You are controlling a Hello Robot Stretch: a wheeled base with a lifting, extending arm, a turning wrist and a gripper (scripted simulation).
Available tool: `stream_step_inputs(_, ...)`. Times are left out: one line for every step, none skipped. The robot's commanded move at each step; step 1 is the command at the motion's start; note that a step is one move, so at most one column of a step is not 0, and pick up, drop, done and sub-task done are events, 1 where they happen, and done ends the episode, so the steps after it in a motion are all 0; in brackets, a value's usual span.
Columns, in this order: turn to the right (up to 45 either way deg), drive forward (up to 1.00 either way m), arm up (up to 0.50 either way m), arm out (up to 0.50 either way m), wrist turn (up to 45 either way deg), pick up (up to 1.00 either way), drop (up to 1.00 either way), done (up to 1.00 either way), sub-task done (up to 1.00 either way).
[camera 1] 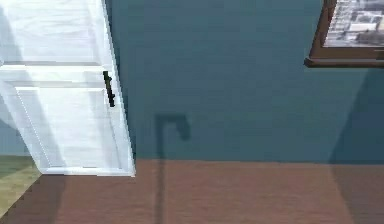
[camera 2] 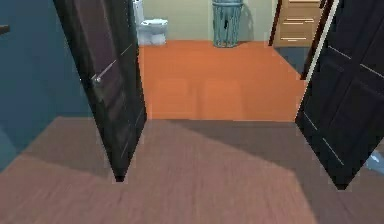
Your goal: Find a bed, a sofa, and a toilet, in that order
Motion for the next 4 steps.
stream_step_inputs(-42.0, 0.00, 0.00, 0.00, 0.0, 0.00, 0.00, 0.00, 0.00)
stream_step_inputs(0.0, 0.50, 0.00, 0.00, 0.0, 0.00, 0.00, 0.00, 0.00)
stream_step_inputs(-45.0, 0.00, 0.00, 0.00, 0.0, 0.00, 0.00, 0.00, 0.00)
stream_step_inputs(0.0, 0.50, 0.00, 0.00, 0.0, 0.00, 0.00, 0.00, 0.00)
